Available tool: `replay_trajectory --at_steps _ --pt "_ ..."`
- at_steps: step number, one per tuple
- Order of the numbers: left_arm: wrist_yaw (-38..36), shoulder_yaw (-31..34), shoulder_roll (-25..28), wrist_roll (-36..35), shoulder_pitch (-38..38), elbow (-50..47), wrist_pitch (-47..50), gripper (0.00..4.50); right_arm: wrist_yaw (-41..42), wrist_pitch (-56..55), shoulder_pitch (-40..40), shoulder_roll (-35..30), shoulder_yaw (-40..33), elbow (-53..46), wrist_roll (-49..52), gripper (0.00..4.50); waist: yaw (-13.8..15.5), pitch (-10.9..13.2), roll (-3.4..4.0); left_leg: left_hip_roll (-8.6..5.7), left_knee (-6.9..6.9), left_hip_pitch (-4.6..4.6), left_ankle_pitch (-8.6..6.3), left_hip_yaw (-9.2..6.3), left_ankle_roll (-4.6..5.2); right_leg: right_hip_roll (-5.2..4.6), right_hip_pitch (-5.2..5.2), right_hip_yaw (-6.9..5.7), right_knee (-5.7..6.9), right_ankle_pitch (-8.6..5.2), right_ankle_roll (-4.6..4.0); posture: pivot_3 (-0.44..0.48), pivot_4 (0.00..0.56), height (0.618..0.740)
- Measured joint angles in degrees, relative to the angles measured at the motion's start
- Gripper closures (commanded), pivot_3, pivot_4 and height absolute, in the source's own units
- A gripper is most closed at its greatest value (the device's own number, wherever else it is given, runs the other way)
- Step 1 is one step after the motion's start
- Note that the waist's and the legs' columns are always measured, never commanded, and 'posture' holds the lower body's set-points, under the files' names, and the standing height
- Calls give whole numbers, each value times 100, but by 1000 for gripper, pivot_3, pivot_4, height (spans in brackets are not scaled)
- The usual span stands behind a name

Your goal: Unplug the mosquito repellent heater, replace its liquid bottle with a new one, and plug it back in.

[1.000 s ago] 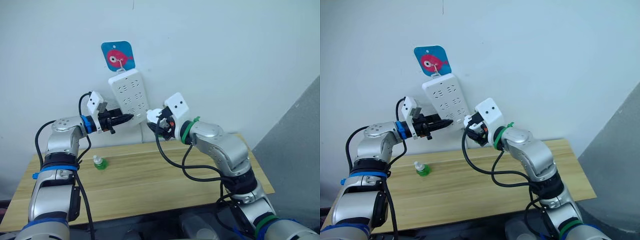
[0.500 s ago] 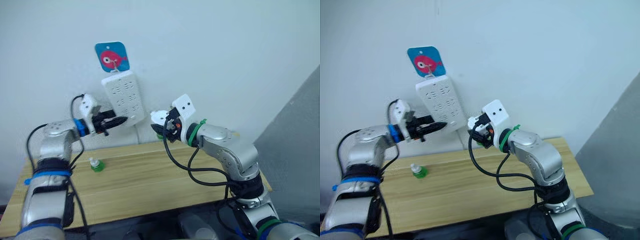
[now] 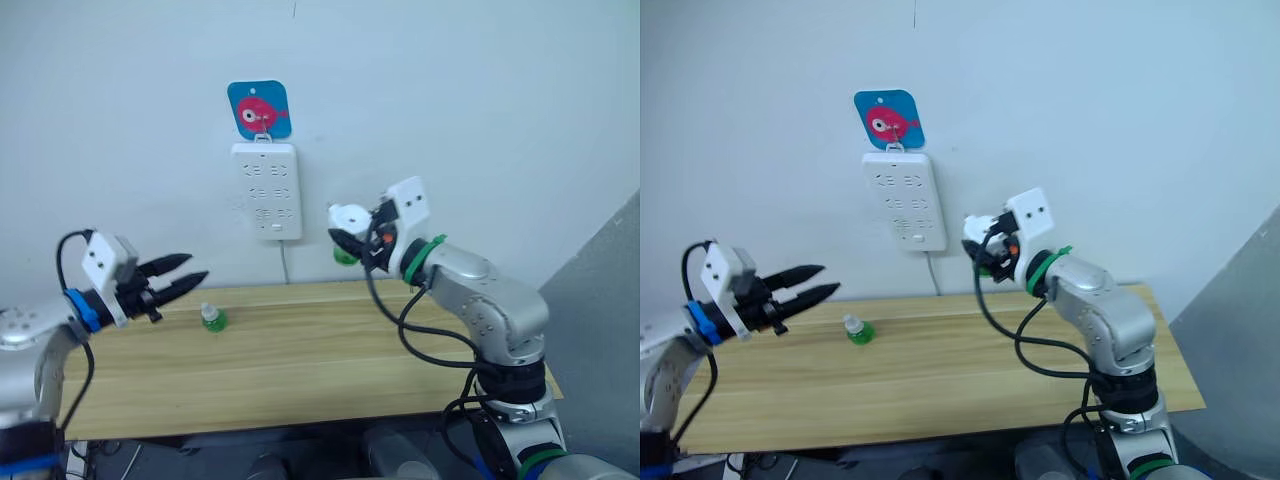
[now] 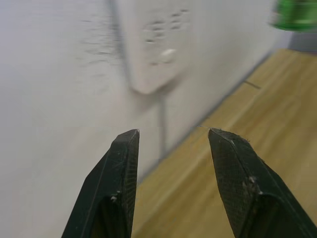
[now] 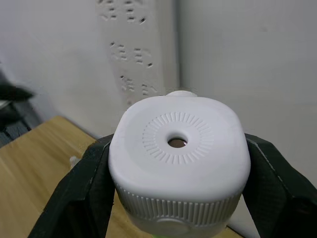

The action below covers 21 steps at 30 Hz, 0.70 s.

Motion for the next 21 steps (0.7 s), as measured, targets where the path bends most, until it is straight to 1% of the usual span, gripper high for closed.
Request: replay_trajectory --at_steps 2,4,5,7,9,10,13,14,17,21 --pt "200 -173 -249 -234 129 -645 263 2199 -20 5 26 39 -223 -152 187 1395 62 4 6 -2 4 0 0 -3 0 7 3 -2 1 -1 1 -161 51 740" --pt "487 -599 -639 -454 118 -1259 497 1847 -63 33 133 143 -429 -370 404 1395 116 9 16 -24 8 8 0 -2 0 15 10 0 1 -1 1 -189 53 740" --pt "534 -778 -739 -505 113 -1425 563 1648 -91 64 165 175 -481 -439 471 1395 118 11 19 -23 8 10 0 -1 0 20 10 2 1 -1 1 -189 53 740" --pt "640 -1208 -1006 -613 32 -1704 669 1114 -195 166 243 245 -709 -590 667 1395 111 13 22 -21 10 14 0 1 1 24 11 6 2 -1 1 -220 52 740" --pt "832 -1587 -1384 -568 -322 -1726 646 508 -322 298 439 334 -1084 -840 954 1395 113 13 26 -23 12 17 0 2 1 26 16 6 2 -1 1 -252 54 740" --pt "873 -1737 -1491 -548 -467 -1713 624 205 -370 369 519 387 -1180 -942 1095 1395 95 14 28 -24 13 17 0 4 1 26 16 8 1 -1 2 -267 53 740" --pt "867 -2049 -1682 -478 -913 -1495 510 181 -547 555 863 603 -1506 -1327 1690 1396 -47 13 36 -24 11 17 0 9 2 28 14 14 1 -1 2 -289 54 740" --pt "865 -2085 -1720 -434 -1033 -1365 462 181 -647 612 944 712 -1627 -1420 1913 1397 -141 12 41 -24 10 17 0 9 2 28 13 15 1 -1 2 -301 56 740" --pt "853 -2195 -1806 -358 -1239 -1100 380 181 -948 640 1131 933 -1895 -1550 2407 1411 -307 12 44 -23 9 19 0 12 2 29 14 18 1 -1 2 -327 55 740" --pt "733 -2336 -1908 -261 -1627 -690 222 181 -1533 631 1350 1248 -2227 -1578 3191 1412 -465 13 47 -24 12 18 0 14 2 31 14 20 2 -1 2 -336 55 740"
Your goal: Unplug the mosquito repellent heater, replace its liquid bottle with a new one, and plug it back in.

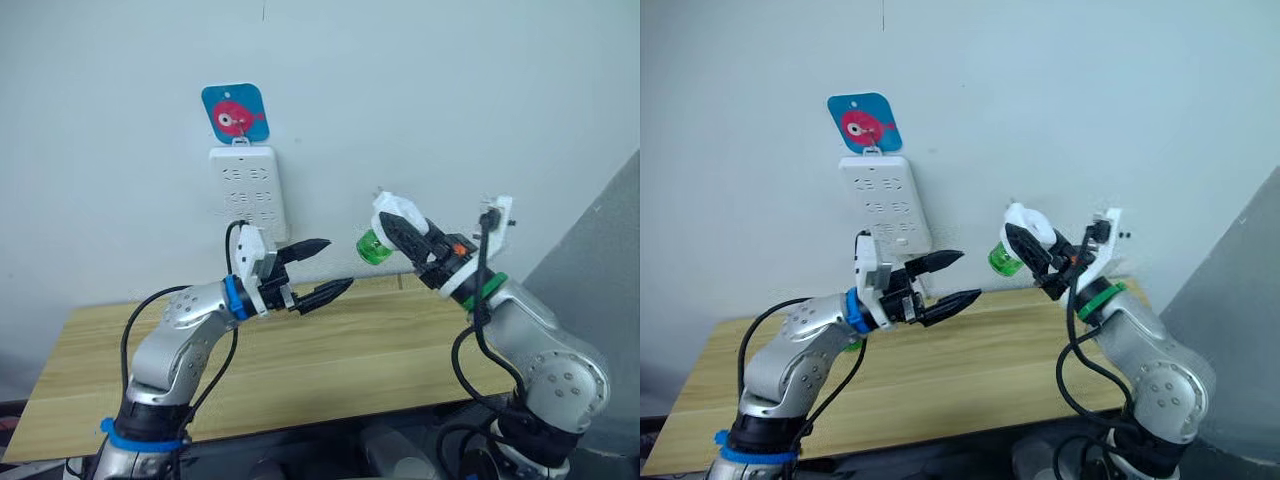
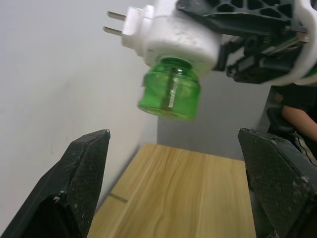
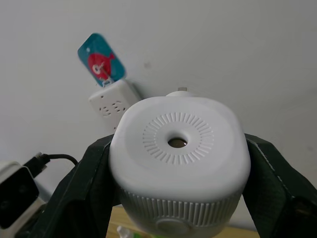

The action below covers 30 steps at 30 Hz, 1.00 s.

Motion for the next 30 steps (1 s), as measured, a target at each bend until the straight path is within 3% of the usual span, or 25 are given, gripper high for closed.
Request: replay_trajectory --at_steps 7,13,30 --pt "-321 -359 -193 130 -407 188 -344 181 -1049 -379 221 -2 -48 195 1349 1412 -155 1 2 0 -3 -1 0 4 1 1 -1 5 -2 0 1 -348 54 740" --pt "-390 -459 -304 369 -528 573 -717 181 -1598 -862 364 -403 244 284 2130 1412 -167 0 6 0 -3 0 0 5 1 1 -2 6 -3 -1 1 -350 52 740" --pt "-371 -604 -716 574 -659 907 -1083 181 -1997 -1939 535 -1404 1330 379 2821 1412 -158 0 5 -1 -3 -3 0 5 0 1 -1 7 -10 -1 3 -350 51 740"
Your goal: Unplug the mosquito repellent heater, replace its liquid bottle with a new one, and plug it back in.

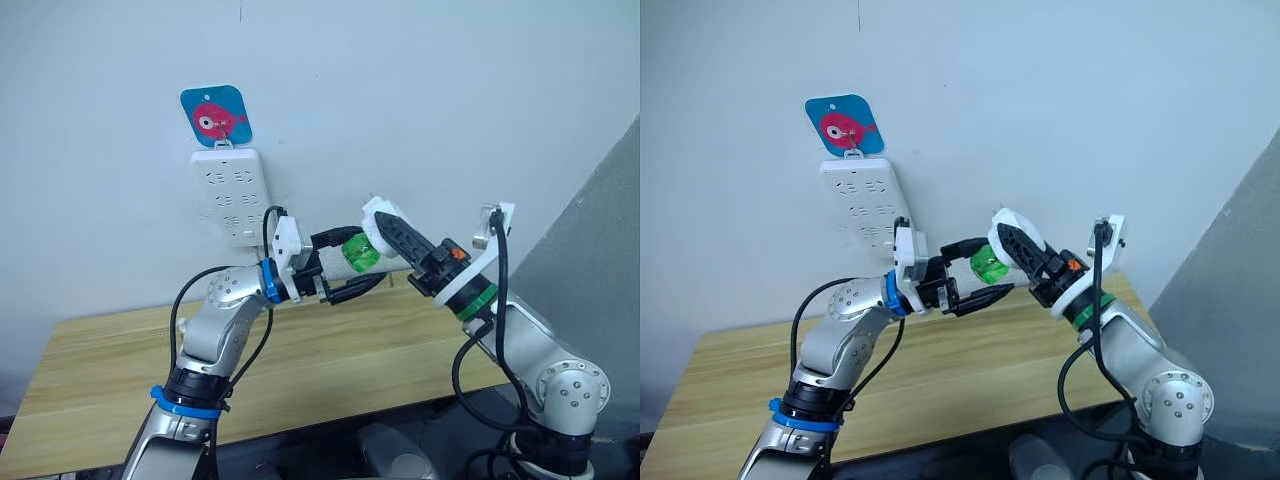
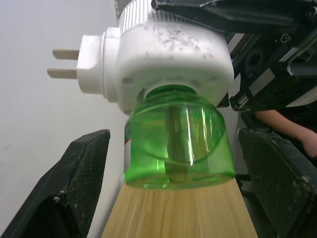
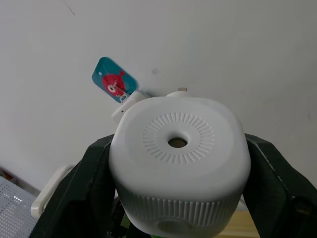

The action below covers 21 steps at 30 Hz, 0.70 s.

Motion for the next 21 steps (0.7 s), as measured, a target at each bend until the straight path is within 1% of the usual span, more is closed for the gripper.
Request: replay_trajectory --at_steps 1,3,6,7,13,15,17,19,21 --pt "3 -1 -21 -1 0 0 0 587 -2 -45 15 -39 45 0 3 1412 0 0 0 0 0 0 0 0 0 0 0 0 0 0 0 -350 52 740" --pt "6 -1 -26 -1 -1 0 0 1054 -5 -127 21 -114 113 0 8 1412 1 0 0 0 0 0 0 0 0 0 0 1 0 0 0 -349 52 740" --pt "6 11 -19 -3 -1 7 3 2001 -16 -254 39 -205 188 0 12 1412 3 0 0 0 0 0 0 0 0 0 0 1 0 0 0 -348 53 740" --pt "6 22 -14 -5 0 16 4 2238 -19 -294 47 -238 224 1 12 1412 3 0 0 0 0 0 0 0 0 0 0 0 0 0 0 -347 53 740" --pt "5 33 4 4 0 30 0 2233 -6 -469 65 -374 355 37 55 1412 8 0 0 0 0 0 0 0 0 0 0 1 -1 0 0 -344 52 740" --pt "5 33 3 9 -1 35 -7 2233 10 -516 66 -413 390 46 62 677 9 0 0 0 0 0 0 0 0 0 0 1 -1 0 0 -343 52 740" --pt "13 41 5 40 -1 75 -23 2233 97 -567 65 -487 440 46 76 60 9 0 0 0 0 0 0 0 0 0 0 0 -1 0 0 -343 51 740" --pt "11 44 11 72 -1 167 -76 2233 148 -573 71 -591 454 46 116 0 12 0 -1 0 0 0 0 0 0 0 0 0 -1 0 0 -342 53 740" --pt "-16 45 68 99 -7 217 -118 2233 215 -565 154 -846 432 46 236 0 19 0 -1 0 0 -1 0 0 0 0 1 1 -4 0 0 -342 53 740"
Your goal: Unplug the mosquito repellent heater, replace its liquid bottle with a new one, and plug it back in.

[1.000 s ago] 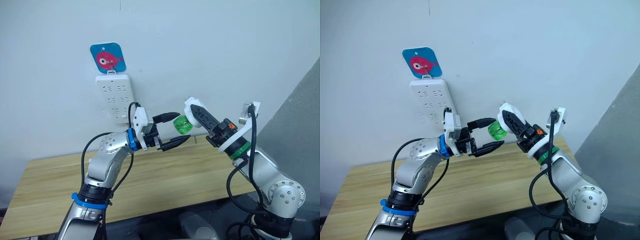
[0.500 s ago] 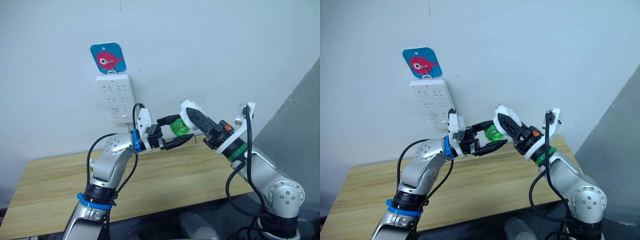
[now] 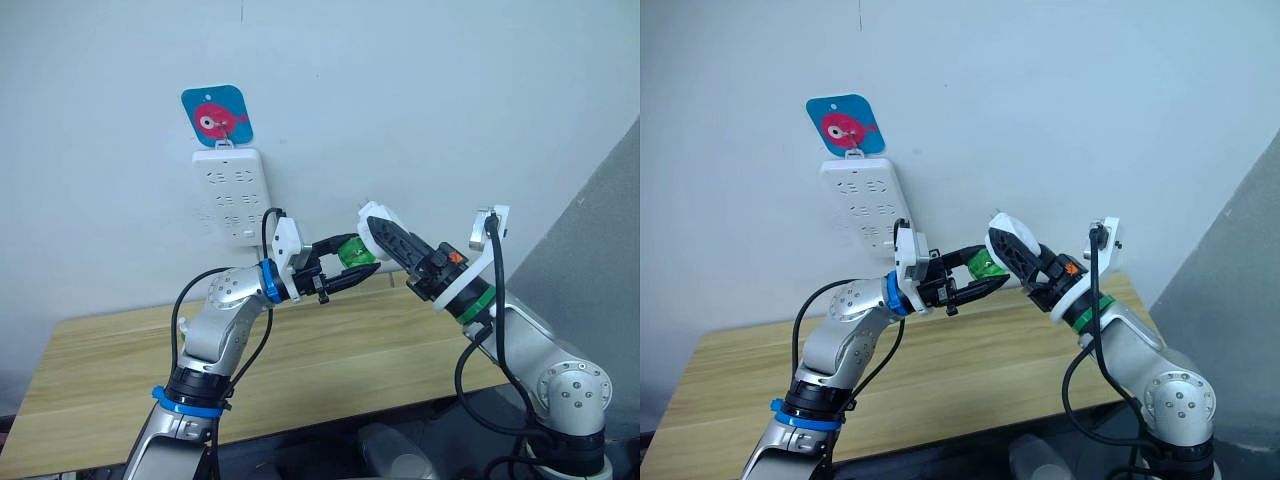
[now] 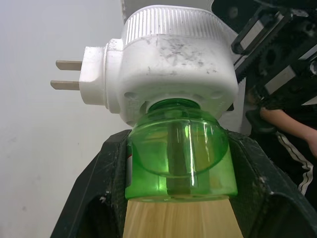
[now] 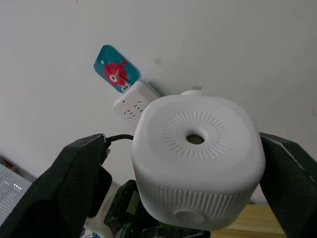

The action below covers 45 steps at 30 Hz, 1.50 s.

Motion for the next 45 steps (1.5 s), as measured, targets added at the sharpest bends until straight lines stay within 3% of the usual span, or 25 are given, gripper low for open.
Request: replay_trajectory --at_steps 3,8,13,24,41,42,45 --pt "-189 18 244 73 -12 101 -117 2233 246 165 288 -754 -209 12 391 0 8 4 2 -1 -1 -4 0 1 0 0 -1 1 -5 0 0 -340 61 740" --pt "-1025 -20 853 307 -7 405 -711 2233 1359 927 932 -2664 -887 364 1337 0 27 17 1 -2 -2 1 -1 7 1 0 2 5 -11 -2 -1 -333 72 740" --pt "-1699 -187 1111 547 23 528 -1387 2233 2249 1493 936 -3587 -889 592 1745 0 28 52 -11 2 -4 14 -1 19 1 0 9 15 -12 -2 -2 -308 91 740" --pt "-2086 -275 1294 777 380 575 -2069 2233 2026 1756 -258 -3513 484 1213 1988 0 186 144 -23 6 -12 13 -5 79 7 0 -13 85 -20 -6 8 -282 100 740" --pt "-2084 -275 1294 778 379 574 -2121 2233 1993 1758 -318 -3517 530 1273 2019 0 314 164 -34 8 -11 15 -8 109 12 0 -18 117 -25 -8 16 -282 100 740" --pt "-2084 -275 1294 778 379 574 -2121 2233 1993 1758 -318 -3517 529 1273 2019 0 314 165 -34 8 -11 15 -8 109 12 0 -18 117 -25 -8 16 -209 95 740" --pt "-1973 -237 1362 860 602 465 -2257 2233 1785 1802 -1025 -2690 1036 1724 1952 0 236 168 -45 33 -11 33 -9 125 14 23 -15 135 -21 3 13 -207 92 740"
